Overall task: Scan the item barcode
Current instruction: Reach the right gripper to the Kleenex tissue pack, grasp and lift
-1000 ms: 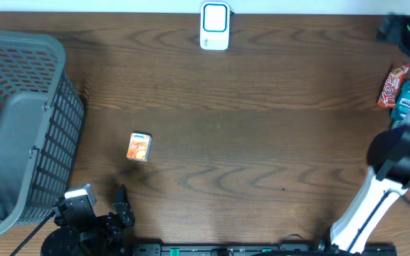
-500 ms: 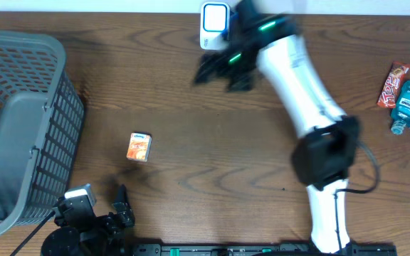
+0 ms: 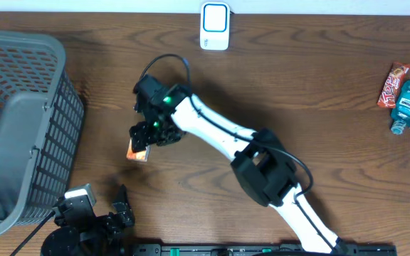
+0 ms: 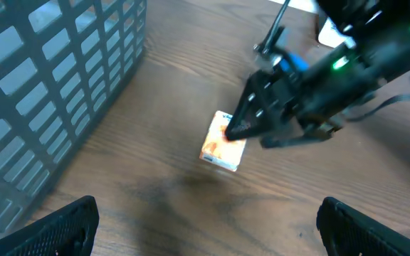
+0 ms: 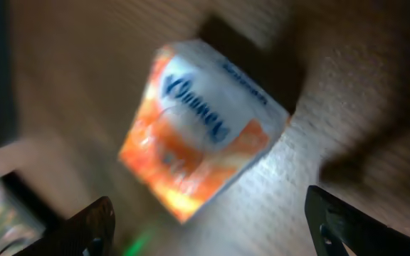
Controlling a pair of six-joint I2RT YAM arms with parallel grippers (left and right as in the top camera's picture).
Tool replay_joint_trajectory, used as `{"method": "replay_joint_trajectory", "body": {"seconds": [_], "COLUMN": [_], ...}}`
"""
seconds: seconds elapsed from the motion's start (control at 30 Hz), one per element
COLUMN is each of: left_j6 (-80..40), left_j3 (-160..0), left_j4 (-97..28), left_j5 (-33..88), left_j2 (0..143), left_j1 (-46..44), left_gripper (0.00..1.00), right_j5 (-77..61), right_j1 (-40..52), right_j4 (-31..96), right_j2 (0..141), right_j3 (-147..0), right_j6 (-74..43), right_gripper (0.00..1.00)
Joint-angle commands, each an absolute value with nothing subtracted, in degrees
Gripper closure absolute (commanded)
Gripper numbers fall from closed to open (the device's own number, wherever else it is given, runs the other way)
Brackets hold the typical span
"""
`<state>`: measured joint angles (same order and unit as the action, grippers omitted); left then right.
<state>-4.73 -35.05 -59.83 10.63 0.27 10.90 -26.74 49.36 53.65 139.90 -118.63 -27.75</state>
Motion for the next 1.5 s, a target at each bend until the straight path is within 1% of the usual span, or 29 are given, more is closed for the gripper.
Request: {"method": "replay_joint_trajectory", "body": {"seconds": [0.0,0.07,0.13,0.2,0.23,0.27,0.3,0.37,0.43,0.47,0.57,0.63,0.77,0.8,0.9,1.07,1.47], "left_j6": [-5.1,-5.1,-5.1,-5.1,-5.0,-5.1,-5.0,-5.1,-5.1,-5.1,-5.1,-5.1,-5.1,-5.1,-5.1,-5.1,-5.0], "left_j3": [-34.9,-34.9,-34.9,-34.9,-34.9,-34.9,-34.9,-34.9,-34.9,-34.9,-34.9,-34.9,-34.9,-34.9,-34.9,-34.9,-34.9], "left_j4": [-59.8,-59.8,-59.8,-59.8,-59.8,-59.8,-59.8,-59.8,-59.8,-59.8,-59.8,-59.8,-59.8,-59.8,-59.8,-59.8,-59.8], "left_j5": [11.2,11.2,11.2,11.2,11.2,11.2,11.1,11.2,11.2,11.2,11.2,11.2,11.2,11.2,11.2,11.1,11.2], "left_j2": [0.2,0.2,0.2,0.2,0.2,0.2,0.2,0.2,0.2,0.2,0.2,0.2,0.2,0.2,0.2,0.2,0.2], "left_j1": [11.2,11.2,11.2,11.2,11.2,11.2,11.2,11.2,11.2,11.2,11.2,11.2,11.2,11.2,11.2,11.2,11.2], "left_gripper": [0.02,0.02,0.02,0.02,0.02,0.02,0.02,0.02,0.02,0.02,0.02,0.02,0.02,0.02,0.02,0.02,0.02], "right_j5": [-21.7,-21.7,-21.5,-21.3,-21.3,-21.3,-21.3,-21.4,-26.1,-30.3,-45.9,-50.7,-55.2,-56.1,-56.7,-57.3,-55.8], "right_j1": [50.4,51.0,51.0,51.0,50.7,50.5,49.5,48.1,45.9,44.7,39.8,36.4,31.0,30.0,27.6,25.9,27.5], "right_j4": [51.8,49.6,48.2,48.1,49.5,51.4,54.8,57.5,60.6,62.2,72.0,81.2,96.1,97.5,97.5,97.5,97.5], "right_j2": [143.4,146.2,148.6,150.3,151.0,151.1,150.9,149.4,146.8,145.4,140.7,138.1,135.5,135.3,134.3,133.3,130.8], "right_j3": [-118.4,-118.4,-118.4,-118.4,-118.4,-118.4,-118.4,-118.4,-118.5,-118.5,-118.5,-118.5,-118.5,-118.2,-118.0,-118.0,-118.0], "right_j6": [-30.8,-29.9,-28.8,-26.7,-26.5,-26.5,-25.2,-21.7,-13.4,-7.4,16.9,30.3,48.0,49.6,43.6,43.3,43.5], "right_gripper": [0.21,0.26,0.40,0.86,0.99,0.99,0.99,0.99,0.99,0.99,0.99,0.99,0.99,0.99,0.99,0.99,0.99]}}
